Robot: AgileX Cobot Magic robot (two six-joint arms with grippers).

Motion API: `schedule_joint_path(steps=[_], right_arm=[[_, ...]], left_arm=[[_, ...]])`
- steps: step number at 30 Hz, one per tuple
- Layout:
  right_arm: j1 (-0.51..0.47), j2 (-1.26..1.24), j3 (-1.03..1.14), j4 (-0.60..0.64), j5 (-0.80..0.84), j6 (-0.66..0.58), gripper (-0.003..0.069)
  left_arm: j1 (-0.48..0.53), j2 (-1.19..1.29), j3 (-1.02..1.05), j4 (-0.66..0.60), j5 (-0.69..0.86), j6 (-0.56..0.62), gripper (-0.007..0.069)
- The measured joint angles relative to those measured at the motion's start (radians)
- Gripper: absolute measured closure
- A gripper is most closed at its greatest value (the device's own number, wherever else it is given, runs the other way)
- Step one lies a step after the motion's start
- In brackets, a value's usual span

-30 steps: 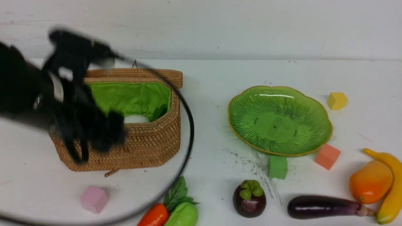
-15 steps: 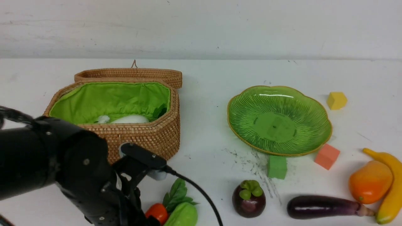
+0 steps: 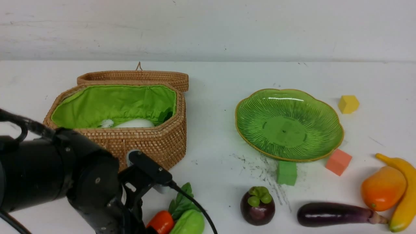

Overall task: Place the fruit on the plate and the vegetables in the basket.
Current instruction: Use the left arm to grab a carrot and put it into the left basket

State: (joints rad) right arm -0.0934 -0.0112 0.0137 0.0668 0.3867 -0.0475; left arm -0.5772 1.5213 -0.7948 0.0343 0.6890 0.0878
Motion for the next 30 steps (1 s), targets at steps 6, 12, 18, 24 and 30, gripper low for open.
schedule_joint_path(steps=[6,12,18,24,30], right_arm=[[0.0,0.0,0.0,0.0,0.0,0.0,0.0417],[0.0,0.0,0.0,0.0,0.0,0.0,0.0416],[0.0,0.0,0.0,0.0,0.0,0.0,0.0416],[0.0,0.0,0.0,0.0,0.0,0.0,0.0416],[0.0,0.0,0.0,0.0,0.0,0.0,0.0416]], left_arm=[[0.0,0.0,0.085,0.002,-0.096,0.0,0.0047],[0.0,0.026,0.093,-0.001,-0.123,0.0,0.0047],[0.0,0.07,0.084,-0.017,-0.143,0.0,0.005],[0.0,0.078,0.076,-0.027,-0.14,0.0,0.0173],[0.0,0.094,0.034,-0.015,-0.078,0.006,0.0351]])
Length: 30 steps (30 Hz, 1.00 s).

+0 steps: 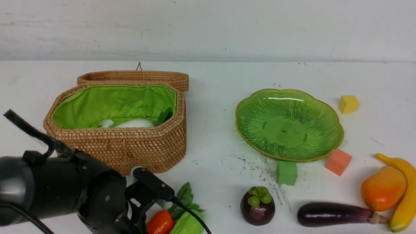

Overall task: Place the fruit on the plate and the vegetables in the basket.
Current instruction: Use the left arm to grab a carrot and put it into the left basket

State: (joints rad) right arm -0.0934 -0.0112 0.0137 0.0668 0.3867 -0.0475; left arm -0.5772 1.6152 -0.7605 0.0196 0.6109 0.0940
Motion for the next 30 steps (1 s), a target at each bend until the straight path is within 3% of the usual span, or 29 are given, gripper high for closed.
schedule_joint_path(steps=[11,18,21,26,30], right_arm=[[0.0,0.0,0.0,0.0,0.0,0.0,0.0416],[0.0,0.0,0.0,0.0,0.0,0.0,0.0416],[0.0,0.0,0.0,0.0,0.0,0.0,0.0416],[0.0,0.0,0.0,0.0,0.0,0.0,0.0416],[0.0,0.0,0.0,0.0,0.0,0.0,0.0416]], left_arm=[[0.0,-0.04,-0.154,0.006,0.191,-0.045,0.0351],[0.0,-0.176,-0.296,0.043,0.345,-0.005,0.0351],[0.0,-0.215,-0.353,0.096,0.394,0.057,0.0351],[0.099,-0.207,-0.493,0.204,0.416,0.19,0.0351],[0.236,-0.117,-0.604,0.301,0.281,0.418,0.0351]])
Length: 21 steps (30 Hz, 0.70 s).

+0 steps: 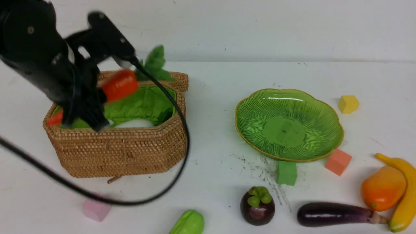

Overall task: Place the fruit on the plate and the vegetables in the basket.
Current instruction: Use the left arm to grab a carrot and put it into the left basket

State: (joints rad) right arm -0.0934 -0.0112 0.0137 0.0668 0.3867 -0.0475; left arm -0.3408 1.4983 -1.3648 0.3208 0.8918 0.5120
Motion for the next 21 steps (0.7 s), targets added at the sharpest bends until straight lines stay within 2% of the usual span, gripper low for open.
schedule_joint_path(steps=[4,7,11,13,14,15,17,18,19,21], right_arm=[[0.0,0.0,0.0,0.0,0.0,0.0,0.0416],[0.0,0.0,0.0,0.0,0.0,0.0,0.0416],[0.0,0.0,0.0,0.0,0.0,0.0,0.0416],[0.0,0.0,0.0,0.0,0.0,0.0,0.0416],[0.0,0.0,0.0,0.0,0.0,0.0,0.0416],[0.0,0.0,0.0,0.0,0.0,0.0,0.0416],[0.0,0.0,0.0,0.0,0.0,0.0,0.0416],[0.0,0.0,0.0,0.0,0.0,0.0,0.0416],[0.0,0.0,0.0,0.0,0.0,0.0,0.0416],[0.0,0.0,0.0,0.0,0.0,0.0,0.0416]], left_arm=[[0.021,0.089,-0.012,0.076,-0.164,0.136,0.0351],[0.021,0.152,-0.012,0.138,-0.241,0.151,0.0351],[0.023,0.195,-0.012,0.17,-0.267,0.147,0.0351],[0.024,0.209,-0.012,0.172,-0.268,0.124,0.0308],[0.024,0.209,-0.012,0.17,-0.265,0.111,0.0244],[0.024,0.209,-0.012,0.169,-0.264,0.106,0.0232],[0.024,0.208,-0.012,0.169,-0.249,0.075,0.0069],[0.024,0.207,-0.012,0.169,-0.249,0.073,0.0057],[0.024,0.2,-0.012,0.162,-0.227,0.059,-0.0001],[0.024,0.179,-0.012,0.129,-0.177,0.04,-0.0038]])
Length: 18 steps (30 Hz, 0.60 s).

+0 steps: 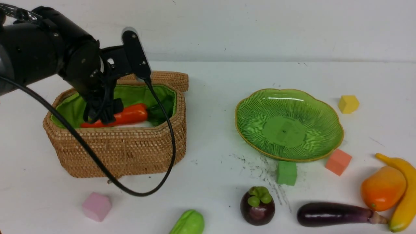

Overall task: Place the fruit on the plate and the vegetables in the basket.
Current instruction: Use the left arm to grab a carrot and put it into the left basket, then take a chayote with your left arm and place it on the basket on the left.

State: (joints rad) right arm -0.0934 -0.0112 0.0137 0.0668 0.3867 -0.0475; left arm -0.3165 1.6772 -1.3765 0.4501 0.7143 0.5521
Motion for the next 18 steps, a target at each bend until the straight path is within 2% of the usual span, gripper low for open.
schedule_joint_path(steps=[4,9,10,11,14,18], right_arm=[[0.0,0.0,0.0,0.0,0.0,0.0,0.0416],[0.0,0.0,0.0,0.0,0.0,0.0,0.0416],[0.0,0.0,0.0,0.0,0.0,0.0,0.0416],[0.0,0.0,0.0,0.0,0.0,0.0,0.0416],[0.0,0.0,0.0,0.0,0.0,0.0,0.0416],[0.0,0.0,0.0,0.0,0.0,0.0,0.0416]], left_arm=[[0.0,-0.074,0.0,-0.131,0.084,0.017,-0.0041],[-0.074,-0.239,0.039,-0.45,0.071,0.037,-0.0005],[-0.079,-0.246,0.042,-0.469,0.071,0.037,-0.0003],[-0.111,-0.282,0.063,-0.56,0.066,0.032,0.0008],[-0.182,-0.328,0.123,-0.76,0.108,-0.047,0.0035],[-0.24,-0.3,0.205,-0.846,0.159,-0.211,0.0043]])
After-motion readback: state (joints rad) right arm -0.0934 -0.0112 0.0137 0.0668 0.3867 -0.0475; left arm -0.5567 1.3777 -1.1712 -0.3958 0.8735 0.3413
